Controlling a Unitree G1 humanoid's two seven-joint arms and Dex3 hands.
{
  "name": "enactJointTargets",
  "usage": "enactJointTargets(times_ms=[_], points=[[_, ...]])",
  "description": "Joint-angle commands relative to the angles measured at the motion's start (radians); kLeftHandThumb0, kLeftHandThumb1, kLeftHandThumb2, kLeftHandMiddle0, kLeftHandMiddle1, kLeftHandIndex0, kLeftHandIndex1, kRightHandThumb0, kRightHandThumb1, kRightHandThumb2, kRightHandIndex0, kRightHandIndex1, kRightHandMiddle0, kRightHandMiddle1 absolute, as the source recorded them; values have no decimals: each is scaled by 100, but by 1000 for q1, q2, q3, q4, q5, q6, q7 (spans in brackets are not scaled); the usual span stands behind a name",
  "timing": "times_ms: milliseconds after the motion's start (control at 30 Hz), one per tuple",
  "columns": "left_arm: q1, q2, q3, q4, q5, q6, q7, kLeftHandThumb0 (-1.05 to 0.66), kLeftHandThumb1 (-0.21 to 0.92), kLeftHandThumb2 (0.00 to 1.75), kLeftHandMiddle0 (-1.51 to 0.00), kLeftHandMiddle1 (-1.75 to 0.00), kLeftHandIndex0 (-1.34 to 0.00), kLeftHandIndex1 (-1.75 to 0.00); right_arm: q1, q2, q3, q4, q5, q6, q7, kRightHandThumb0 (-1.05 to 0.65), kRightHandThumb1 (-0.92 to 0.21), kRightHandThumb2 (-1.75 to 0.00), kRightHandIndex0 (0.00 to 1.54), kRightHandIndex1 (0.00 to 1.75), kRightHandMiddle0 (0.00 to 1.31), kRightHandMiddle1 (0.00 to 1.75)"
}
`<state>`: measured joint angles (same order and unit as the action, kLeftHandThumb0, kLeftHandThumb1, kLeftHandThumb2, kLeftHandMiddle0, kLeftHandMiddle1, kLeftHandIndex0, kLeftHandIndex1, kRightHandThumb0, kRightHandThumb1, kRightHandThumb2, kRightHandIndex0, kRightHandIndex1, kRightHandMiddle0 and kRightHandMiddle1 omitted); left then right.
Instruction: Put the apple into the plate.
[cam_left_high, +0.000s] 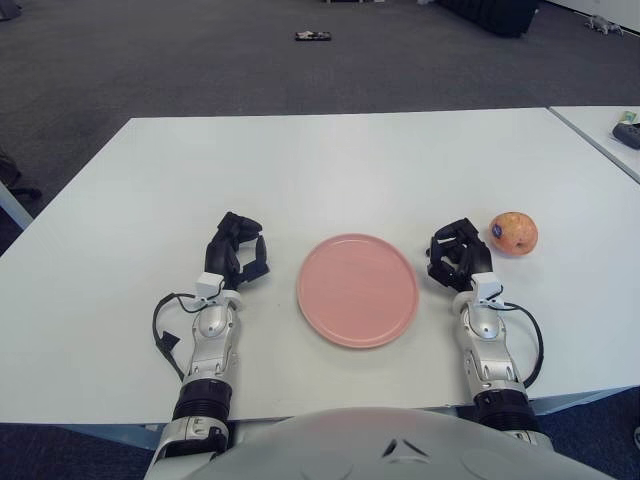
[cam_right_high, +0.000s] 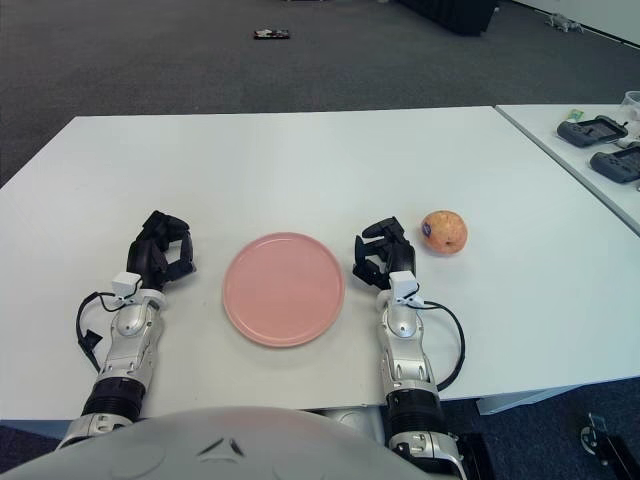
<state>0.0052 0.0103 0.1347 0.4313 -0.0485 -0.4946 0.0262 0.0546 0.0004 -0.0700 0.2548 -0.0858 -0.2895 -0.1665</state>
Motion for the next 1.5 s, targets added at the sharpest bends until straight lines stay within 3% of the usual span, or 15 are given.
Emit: enactJointTargets(times_ms=[0,300,533,600,700,767,800,833,900,1033,1100,1267,1467], points=[[13,1,0,10,0,29,1,-45,40,123,-101,-175,-54,-175,7,3,1,5,7,20,6,-39,-60,-96,55,142,39,175],[14,1,2,5,3,40,7,-45,40,123,-100,-175,-55,-175,3,9,2,6,8,-19,0,-40,-58,-99,56,142,40,175],[15,1,3,9,-7,27,-6,-45,40,123,-100,-175,-55,-175,55,13,-5,-173,14,37,-2,-41,-54,-105,58,143,44,175],[16,2,2,10,-3,24,-3,-45,40,123,-99,-175,-55,-175,74,13,3,-220,8,-15,4,-41,-53,-106,58,144,44,175],[19,0,-1,6,1,18,-1,-45,40,123,-98,-175,-54,-175,95,-3,20,-266,-17,-102,18,-39,-66,-88,44,143,35,175],[19,-1,-1,6,0,15,-1,-45,40,122,-98,-175,-54,-175,101,-13,26,-281,-31,-124,26,-37,-81,-67,27,142,26,175],[19,-1,-1,6,0,14,-2,-45,40,122,-99,-175,-54,-175,103,-33,25,-305,-40,-126,41,-36,-84,-64,21,141,24,175],[17,-2,-2,7,1,15,0,-45,40,122,-100,-175,-54,-175,102,-68,22,-316,-105,-141,32,-35,-91,-54,3,117,19,175],[15,-2,-3,8,4,18,3,-45,40,123,-102,-175,-54,-175,93,-133,6,-304,-238,-178,-13,-56,-72,-78,1,87,8,138],[12,-2,-3,13,1,23,1,-45,40,123,-102,-175,-55,-175,77,-167,-13,-283,-399,-203,-129,-73,-60,-88,0,48,2,94],[12,-3,-3,13,-1,28,0,-45,39,123,-102,-175,-55,-175,74,-173,-18,-290,-458,-187,-177,-80,-58,-88,0,20,1,60],[10,-4,-4,15,12,29,14,-45,39,124,-103,-175,-55,-175,71,-185,-35,-399,-568,-43,-186,-84,-50,-87,0,3,0,14],[10,-5,-4,14,20,26,21,-46,39,124,-103,-175,-55,-175,44,-189,-42,-452,-616,88,-175,-89,-45,-86,0,0,0,1]])
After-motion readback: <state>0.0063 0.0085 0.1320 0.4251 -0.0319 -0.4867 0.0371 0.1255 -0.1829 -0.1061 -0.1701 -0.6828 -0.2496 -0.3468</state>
